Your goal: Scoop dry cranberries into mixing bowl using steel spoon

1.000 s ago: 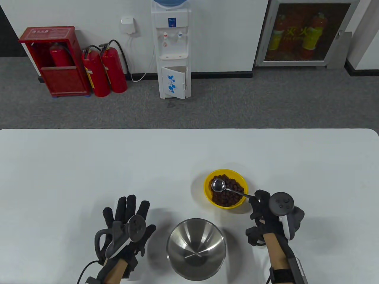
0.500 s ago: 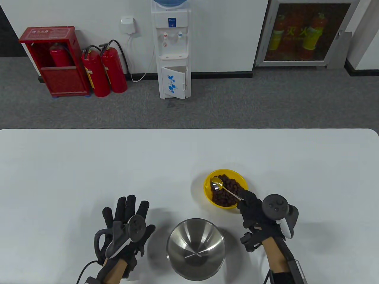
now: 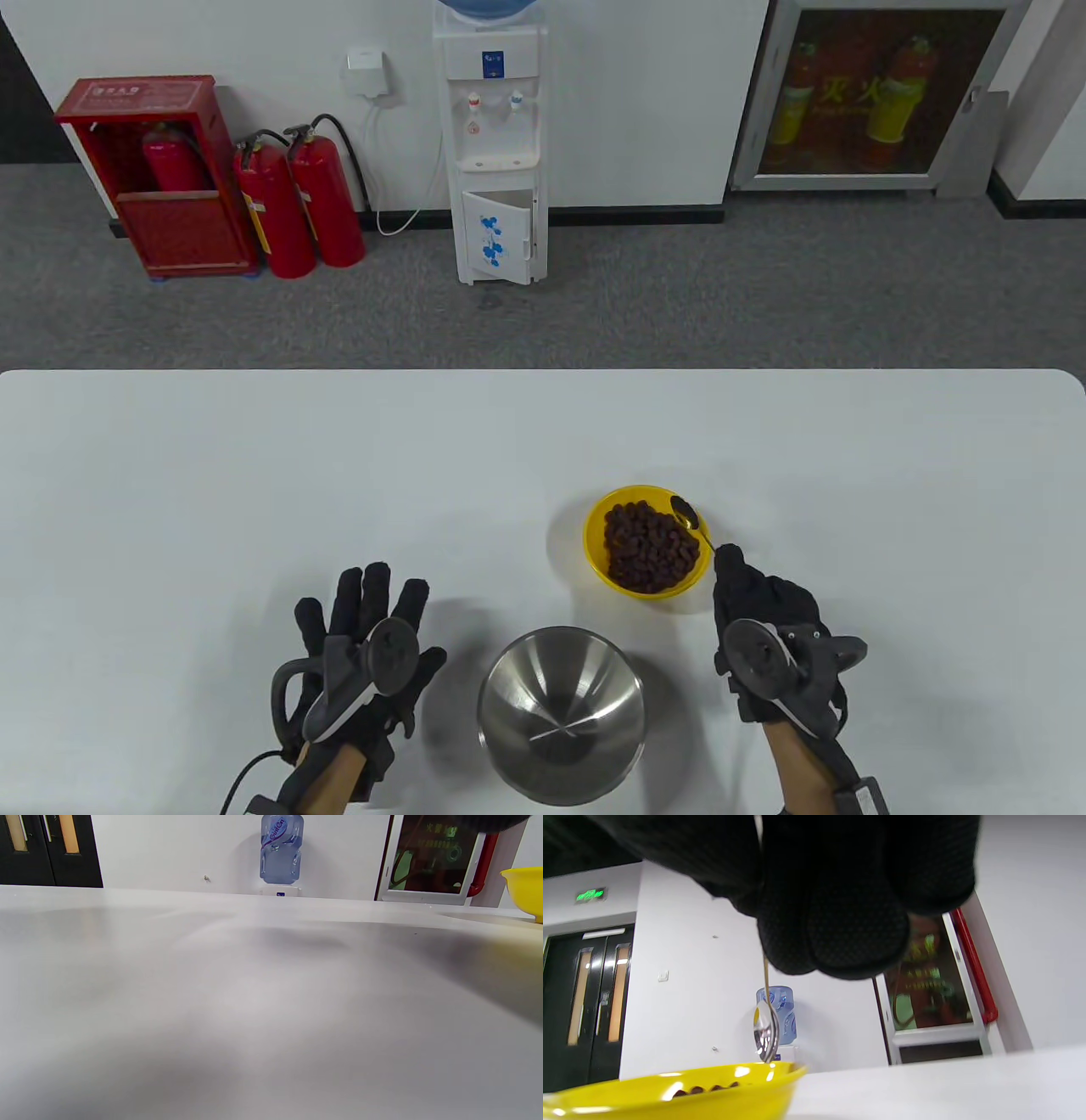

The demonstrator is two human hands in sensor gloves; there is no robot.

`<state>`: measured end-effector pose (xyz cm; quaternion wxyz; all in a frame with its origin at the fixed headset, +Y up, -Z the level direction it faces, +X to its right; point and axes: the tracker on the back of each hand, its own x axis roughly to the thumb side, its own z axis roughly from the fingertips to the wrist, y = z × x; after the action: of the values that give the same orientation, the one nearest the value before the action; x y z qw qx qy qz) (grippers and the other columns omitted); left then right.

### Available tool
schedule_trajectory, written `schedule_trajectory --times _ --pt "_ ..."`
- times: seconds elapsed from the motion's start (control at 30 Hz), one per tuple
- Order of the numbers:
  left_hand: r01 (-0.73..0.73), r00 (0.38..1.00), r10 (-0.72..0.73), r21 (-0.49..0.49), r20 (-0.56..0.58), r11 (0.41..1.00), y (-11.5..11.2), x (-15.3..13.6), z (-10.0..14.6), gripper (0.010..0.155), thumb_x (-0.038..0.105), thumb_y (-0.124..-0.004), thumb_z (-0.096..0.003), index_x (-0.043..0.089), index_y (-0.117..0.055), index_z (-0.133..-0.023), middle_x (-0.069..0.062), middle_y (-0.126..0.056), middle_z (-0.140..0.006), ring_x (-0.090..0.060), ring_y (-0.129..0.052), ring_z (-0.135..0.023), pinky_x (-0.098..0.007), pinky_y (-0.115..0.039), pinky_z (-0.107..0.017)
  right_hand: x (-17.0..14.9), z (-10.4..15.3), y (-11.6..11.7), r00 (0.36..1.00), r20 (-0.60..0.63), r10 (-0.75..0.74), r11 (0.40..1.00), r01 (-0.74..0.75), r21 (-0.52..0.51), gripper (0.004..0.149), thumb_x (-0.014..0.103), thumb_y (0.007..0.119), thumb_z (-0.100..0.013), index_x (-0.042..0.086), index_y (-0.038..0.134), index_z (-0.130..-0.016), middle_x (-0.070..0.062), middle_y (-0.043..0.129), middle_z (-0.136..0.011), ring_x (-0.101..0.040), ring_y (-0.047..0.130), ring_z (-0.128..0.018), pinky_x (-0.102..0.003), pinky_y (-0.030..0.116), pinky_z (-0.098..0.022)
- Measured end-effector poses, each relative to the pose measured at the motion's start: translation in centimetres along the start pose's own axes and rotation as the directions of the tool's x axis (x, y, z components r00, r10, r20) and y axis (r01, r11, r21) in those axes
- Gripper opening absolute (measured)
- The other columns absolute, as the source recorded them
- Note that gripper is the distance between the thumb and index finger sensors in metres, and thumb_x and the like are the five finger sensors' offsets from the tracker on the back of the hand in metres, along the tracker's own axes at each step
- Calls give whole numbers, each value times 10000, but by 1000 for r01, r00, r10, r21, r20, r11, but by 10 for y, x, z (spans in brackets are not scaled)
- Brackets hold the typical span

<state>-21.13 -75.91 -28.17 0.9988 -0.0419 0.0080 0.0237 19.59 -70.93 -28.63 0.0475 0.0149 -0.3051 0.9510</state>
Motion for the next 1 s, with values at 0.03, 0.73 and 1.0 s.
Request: schedule_trajectory --times 0.03,0.73,1.0 --pt "0 1000 0 -1 -1 1000 0 0 0 789 741 -587 -407 536 -172 -1046 76 -19 -1196 -266 -37 -1154 -698 -45 -713 1 0 0 1000 12 27 1000 -27 -9 402 365 788 -467 212 815 -837 37 980 -688 -159 1045 -488 -457 812 -484" --pt "6 1000 -6 -3 9 1000 -1 3 2 788 742 -586 -406 533 -178 -1048 73 -31 -1198 -268 -51 -1155 -699 -48 -712 9 -4 19 954 -260 -151 965 199 171 408 384 804 -450 121 887 -751 89 1050 -547 -112 1120 -372 -399 889 -427" --pt "9 1000 -9 -5 10 1000 -1 4 2 787 742 -586 -406 533 -183 -1048 73 -34 -1199 -268 -57 -1156 -699 -49 -713 -43 9 58 416 -734 -536 580 814 37 444 354 806 -483 58 823 -813 18 1016 -620 -196 1082 -447 -467 828 -447"
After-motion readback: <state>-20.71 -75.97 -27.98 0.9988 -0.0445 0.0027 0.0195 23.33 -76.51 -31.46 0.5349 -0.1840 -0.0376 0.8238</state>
